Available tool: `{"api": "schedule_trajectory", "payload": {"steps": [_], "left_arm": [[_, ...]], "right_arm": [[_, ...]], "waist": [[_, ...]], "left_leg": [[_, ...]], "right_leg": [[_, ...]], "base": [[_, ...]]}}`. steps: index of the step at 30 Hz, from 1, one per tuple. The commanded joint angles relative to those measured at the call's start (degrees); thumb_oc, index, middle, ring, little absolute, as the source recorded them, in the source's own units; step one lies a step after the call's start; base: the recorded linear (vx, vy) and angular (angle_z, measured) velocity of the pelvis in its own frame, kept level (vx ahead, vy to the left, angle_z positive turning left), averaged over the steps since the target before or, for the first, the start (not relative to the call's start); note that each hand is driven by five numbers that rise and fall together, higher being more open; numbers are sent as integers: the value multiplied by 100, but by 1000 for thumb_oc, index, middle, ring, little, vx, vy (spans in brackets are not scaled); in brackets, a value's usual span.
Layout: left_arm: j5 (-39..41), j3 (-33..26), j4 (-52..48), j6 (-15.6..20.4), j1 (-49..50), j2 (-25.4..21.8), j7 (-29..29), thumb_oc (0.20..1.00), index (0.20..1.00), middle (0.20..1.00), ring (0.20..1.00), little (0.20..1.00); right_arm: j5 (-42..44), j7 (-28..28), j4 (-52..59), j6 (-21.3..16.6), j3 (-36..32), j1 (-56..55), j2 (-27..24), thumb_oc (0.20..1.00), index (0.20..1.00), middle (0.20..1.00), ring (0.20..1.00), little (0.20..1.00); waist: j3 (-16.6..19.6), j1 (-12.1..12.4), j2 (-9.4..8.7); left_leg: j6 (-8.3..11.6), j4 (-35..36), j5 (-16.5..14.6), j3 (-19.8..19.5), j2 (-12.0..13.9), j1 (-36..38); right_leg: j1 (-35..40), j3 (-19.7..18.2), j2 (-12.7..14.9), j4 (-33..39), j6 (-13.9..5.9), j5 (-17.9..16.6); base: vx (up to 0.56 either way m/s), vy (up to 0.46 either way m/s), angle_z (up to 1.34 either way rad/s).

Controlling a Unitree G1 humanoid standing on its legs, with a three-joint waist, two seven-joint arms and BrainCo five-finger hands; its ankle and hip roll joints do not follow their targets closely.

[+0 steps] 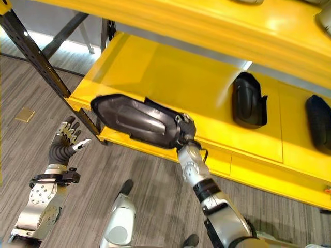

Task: Move parts from the plastic box to the shelf.

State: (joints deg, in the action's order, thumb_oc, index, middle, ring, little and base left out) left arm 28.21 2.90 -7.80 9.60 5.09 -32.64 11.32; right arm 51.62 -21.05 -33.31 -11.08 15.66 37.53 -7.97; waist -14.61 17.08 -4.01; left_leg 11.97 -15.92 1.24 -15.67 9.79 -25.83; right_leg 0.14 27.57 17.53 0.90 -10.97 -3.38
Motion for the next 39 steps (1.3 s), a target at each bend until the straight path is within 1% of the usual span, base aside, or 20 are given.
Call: {"api": "schedule_trajectory", "payload": {"steps": [1, 3, 4, 5, 7, 8, 9, 10, 11, 12, 19, 20, 23, 25, 26, 27, 30, 31, 35, 39], "left_arm": [[247, 184, -278, 446, -259, -262, 36, 1000, 1000, 1000, 1000, 1000], [304, 275, -333, 507, -359, -328, 48, 1000, 1000, 1000, 1000, 1000], [331, 302, -352, 519, -385, -342, 57, 1000, 1000, 1000, 1000, 1000], [331, 304, -347, 519, -402, -339, 57, 1000, 1000, 1000, 1000, 1000], [356, 358, -373, 567, -429, -392, 88, 1000, 1000, 1000, 1000, 1000], [356, 359, -367, 569, -443, -389, 87, 1000, 1000, 1000, 1000, 1000], [379, 412, -403, 584, -440, -434, 100, 1000, 1000, 1000, 1000, 1000], [389, 439, -433, 592, -463, -447, 95, 1000, 1000, 1000, 1000, 1000], [389, 438, -427, 590, -466, -443, 97, 1000, 1000, 1000, 1000, 1000], [378, 464, -495, 602, -455, -494, 97, 1000, 1000, 1000, 1000, 1000], [407, 575, -556, 682, -526, -544, 142, 1000, 1000, 1000, 1000, 1000], [418, 632, -561, 706, -546, -574, 145, 1000, 1000, 1000, 1000, 1000], [432, 653, -564, 720, -581, -579, 144, 1000, 1000, 1000, 1000, 1000], [461, 769, -556, 743, -663, -576, 135, 1000, 1000, 1000, 1000, 1000], [448, 865, -520, 770, -779, -572, 156, 1000, 1000, 1000, 1000, 1000], [448, 868, -518, 771, -783, -571, 156, 1000, 1000, 1000, 1000, 1000], [422, 958, -490, 772, -893, -553, 179, 1000, 1000, 1000, 1000, 1000], [394, 1017, -461, 771, -954, -557, 201, 1000, 1000, 1000, 1000, 1000], [372, 1048, -400, 777, -1019, -539, 233, 1000, 1000, 1000, 1000, 1000], [360, 1110, -368, 750, -1078, -534, 311, 1000, 1000, 1000, 1000, 1000]], "right_arm": [[204, -168, 189, -539, -519, 536, -406, 200, 200, 200, 200, 200], [233, -291, 16, -600, -623, 1040, -648, 200, 200, 200, 200, 200], [238, -332, -80, -610, -663, 1235, -741, 200, 200, 200, 200, 200], [244, -326, -95, -612, -666, 1254, -748, 200, 200, 200, 200, 200], [199, -439, -261, -635, -713, 1735, -989, 200, 200, 200, 200, 200], [204, -433, -276, -637, -713, 1755, -996, 200, 200, 200, 200, 200], [183, -503, -424, -639, -737, 2034, -1170, 200, 200, 200, 200, 200], [187, -508, -553, -641, -735, 2211, -1242, 200, 200, 200, 200, 200], [190, -505, -557, -639, -731, 2214, -1241, 200, 200, 200, 200, 200], [183, -572, -746, -621, -748, 2453, -1387, 200, 200, 200, 200, 200], [493, -607, -1697, -630, -840, 3247, -1759, 200, 200, 200, 200, 200], [579, -618, -2027, -608, -843, 3511, -1913, 200, 200, 200, 200, 200], [656, -585, -2223, -606, -858, 3630, -1971, 200, 200, 200, 200, 200], [954, -571, -2881, -574, -974, 3891, -2081, 200, 200, 200, 200, 200], [1254, -539, -3239, -619, -1084, 4025, -2148, 200, 200, 200, 200, 200], [1257, -535, -3244, -620, -1083, 4027, -2151, 200, 200, 200, 200, 200], [1621, -549, -3469, -719, -1296, 4074, -2113, 200, 200, 200, 200, 200], [1819, -584, -3522, -814, -1418, 4073, -2045, 200, 200, 200, 200, 200], [2166, -626, -3474, -1002, -1648, 4015, -1850, 200, 200, 200, 200, 200], [2308, -818, -3478, -1212, -1853, 3949, -1615, 200, 200, 200, 200, 200]], "waist": [[-201, 75, 86], [-395, 51, 213], [-450, 41, 249], [-452, 45, 248], [-617, 6, 354], [-621, 13, 354], [-694, -27, 378], [-761, -26, 425], [-739, -35, 405], [-809, -47, 431], [-978, -53, 558], [-1017, -33, 606], [-1023, -24, 621], [-1030, 33, 642], [-1016, 99, 679], [-1015, 101, 680], [-988, 191, 711], [-970, 233, 729], [-933, 287, 764], [-919, 321, 778]], "left_leg": [[-577, 317, -30, 521, -302, 344], [-602, 164, -72, 513, -340, 185], [-613, 106, -87, 519, -356, 140], [-617, 102, -83, 521, -359, 125], [-652, -72, -139, 551, -385, -44], [-654, -88, -147, 556, -385, -59], [-643, -184, -304, 568, -394, -124], [-685, -227, -192, 586, -428, -230], [-654, -230, -321, 575, -407, -183], [-671, -315, -350, 572, -426, -284], [-731, -578, -434, 575, -528, -641], [-755, -633, -446, 554, -576, -772], [-760, -661, -451, 546, -598, -839], [-792, -713, -481, 524, -653, -975], [-816, -740, -498, 494, -702, -1061], [-816, -741, -498, 493, -702, -1063], [-830, -747, -513, 466, -754, -1134], [-840, -756, -519, 445, -778, -1163], [-844, -759, -530, 433, -830, -1189], [-860, -781, -555, 409, -866, -1194]], "right_leg": [[109, -144, 345, -1139, 62, 646], [-126, -242, 384, -1352, 108, 762], [-204, -290, 401, -1421, 121, 794], [-222, -295, 405, -1429, 120, 792], [-451, -404, 467, -1615, 141, 852], [-472, -416, 471, -1632, 141, 859], [-546, -512, 480, -1717, 118, 981], [-658, -494, 515, -1746, 152, 884], [-619, -542, 494, -1762, 118, 994], [-696, -565, 511, -1813, 124, 1016], [-962, -636, 593, -1943, 137, 1021], [-1057, -660, 610, -1971, 143, 1025], [-1102, -655, 612, -1986, 141, 1027], [-1178, -638, 609, -1980, 136, 1026], [-1197, -613, 608, -1948, 129, 1020], [-1198, -613, 607, -1948, 129, 1019], [-1174, -561, 598, -1864, 122, 1017], [-1153, -528, 604, -1837, 115, 1013], [-1081, -484, 612, -1740, 114, 1014], [-1038, -460, 610, -1684, 115, 1011]], "base": [[-59, 28, -3], [-92, 55, 7], [-61, 45, 6], [-44, 41, -5], [-68, 60, -8], [-8, 26, -13], [-49, 48, -14], [27, 7, -12], [0, 0, 0], [56, -28, -1], [-18, 22, 1], [0, 0, 0], [0, 4, 2], [26, -6, 9], [36, -16, 4], [34, -11, 5], [34, -12, 8], [45, -16, 7], [28, -4, 1], [19, -2, 5]]}}
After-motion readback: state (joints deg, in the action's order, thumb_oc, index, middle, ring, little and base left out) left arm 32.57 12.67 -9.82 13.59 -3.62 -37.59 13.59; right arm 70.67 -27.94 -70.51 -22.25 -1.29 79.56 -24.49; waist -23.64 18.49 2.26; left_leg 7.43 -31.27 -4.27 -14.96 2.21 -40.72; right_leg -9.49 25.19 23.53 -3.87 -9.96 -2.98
